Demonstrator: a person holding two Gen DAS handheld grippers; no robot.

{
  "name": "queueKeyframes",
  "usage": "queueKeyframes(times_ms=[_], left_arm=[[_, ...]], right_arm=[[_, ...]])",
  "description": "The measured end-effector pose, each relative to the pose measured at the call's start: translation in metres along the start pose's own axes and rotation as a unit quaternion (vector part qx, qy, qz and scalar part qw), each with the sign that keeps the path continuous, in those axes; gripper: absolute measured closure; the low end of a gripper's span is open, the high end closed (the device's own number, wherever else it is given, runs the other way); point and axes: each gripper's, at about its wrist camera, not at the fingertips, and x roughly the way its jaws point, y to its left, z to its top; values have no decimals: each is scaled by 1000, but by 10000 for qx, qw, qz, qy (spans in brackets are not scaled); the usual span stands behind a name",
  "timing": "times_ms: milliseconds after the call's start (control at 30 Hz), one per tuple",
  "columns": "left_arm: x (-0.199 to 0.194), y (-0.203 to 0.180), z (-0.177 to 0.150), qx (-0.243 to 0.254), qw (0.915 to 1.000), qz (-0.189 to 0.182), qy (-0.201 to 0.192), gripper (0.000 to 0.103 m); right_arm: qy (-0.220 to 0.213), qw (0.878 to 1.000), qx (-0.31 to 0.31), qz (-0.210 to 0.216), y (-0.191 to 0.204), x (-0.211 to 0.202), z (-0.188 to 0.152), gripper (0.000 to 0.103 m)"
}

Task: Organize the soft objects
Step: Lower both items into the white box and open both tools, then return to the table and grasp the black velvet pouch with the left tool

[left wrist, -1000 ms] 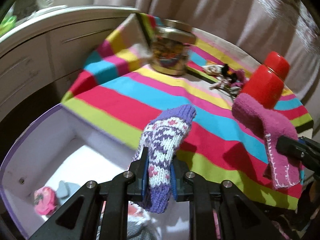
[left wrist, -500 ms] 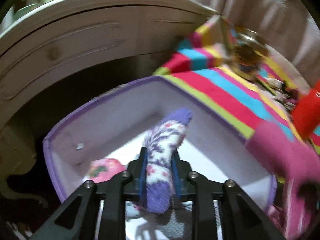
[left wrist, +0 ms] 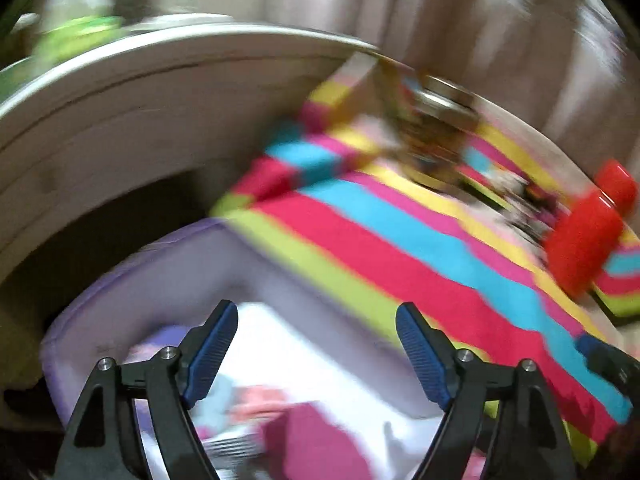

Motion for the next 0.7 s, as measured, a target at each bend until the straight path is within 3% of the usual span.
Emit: queueKeyframes(times_ms=[67,167,267,367,500,700], left_arm=[[22,-39,13,403,9961,-741,243,21],[57,-92,34,712,9870,-1394,377,21],[98,-139,62,799,9797,-1739,593,21],[147,-181,98,505,9718,-2113,912,21],[196,-238,137,301,9644,-2398,1078,21],[265,-295,172,-154,9640,-2345,1245,21]], right_arm=[[-209,9984,397,-337,-35,-16,-3,35],[-451,9908,793,-997,-82,-41,-12,35],[-553,9816,973,-1546,-119,-64,-21,35],[-673,9726,1263,-1834,-149,-85,-27,35],[-826,9624,1651,-1994,-182,-101,-32,35],[-775,9585,1845,-2031,-199,-102,-35,35]])
